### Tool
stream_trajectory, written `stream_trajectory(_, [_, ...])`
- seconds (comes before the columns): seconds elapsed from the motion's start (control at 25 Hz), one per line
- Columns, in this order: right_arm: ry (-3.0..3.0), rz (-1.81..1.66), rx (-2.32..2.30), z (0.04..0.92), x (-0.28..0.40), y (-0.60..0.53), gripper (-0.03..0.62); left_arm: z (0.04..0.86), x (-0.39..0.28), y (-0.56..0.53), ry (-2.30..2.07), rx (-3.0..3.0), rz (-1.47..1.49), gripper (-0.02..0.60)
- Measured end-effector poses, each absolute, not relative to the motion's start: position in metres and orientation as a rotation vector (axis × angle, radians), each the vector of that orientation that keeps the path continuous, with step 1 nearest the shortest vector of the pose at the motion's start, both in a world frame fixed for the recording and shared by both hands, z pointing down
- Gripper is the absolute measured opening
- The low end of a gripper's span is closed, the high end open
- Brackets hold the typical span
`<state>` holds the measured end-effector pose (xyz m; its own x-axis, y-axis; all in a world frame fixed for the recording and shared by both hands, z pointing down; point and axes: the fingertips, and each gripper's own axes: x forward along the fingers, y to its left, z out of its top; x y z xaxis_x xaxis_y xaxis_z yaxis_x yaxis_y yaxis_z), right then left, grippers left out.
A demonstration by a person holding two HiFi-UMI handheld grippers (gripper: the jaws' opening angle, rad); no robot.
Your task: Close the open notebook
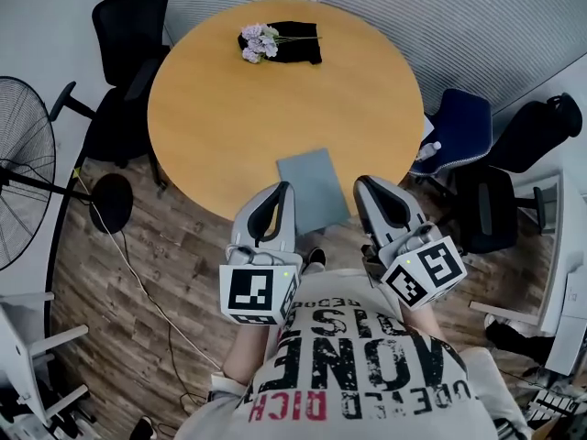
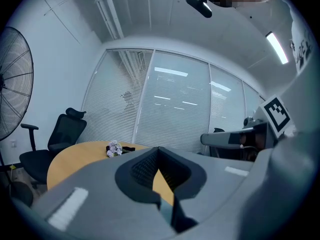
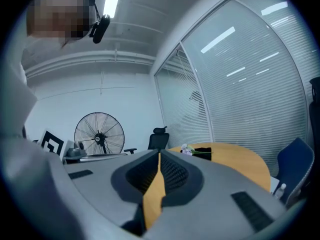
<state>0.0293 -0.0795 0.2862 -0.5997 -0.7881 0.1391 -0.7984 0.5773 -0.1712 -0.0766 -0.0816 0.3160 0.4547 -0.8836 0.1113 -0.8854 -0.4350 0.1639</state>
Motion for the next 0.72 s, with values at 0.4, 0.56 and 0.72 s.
stream_trajectory(0.4, [-2.707, 0.316, 1.457, 0.29, 0.034, -0.082, 0.02, 0.312, -0.08, -0.085, -1.533, 2.54, 0.004, 0.011])
stream_trajectory(0.56, [-2.707, 0.311, 1.475, 0.291, 0.027, -0.082, 0.02, 0.309, -0.082, -0.088, -1.518, 2.572, -0.009, 0.011])
stream_trajectory(0.72, [-2.703, 0.295, 1.476, 0.291, 0.02, -0.082, 0.02, 0.303, -0.084, -0.09, -1.508, 2.597, -0.025, 0.011])
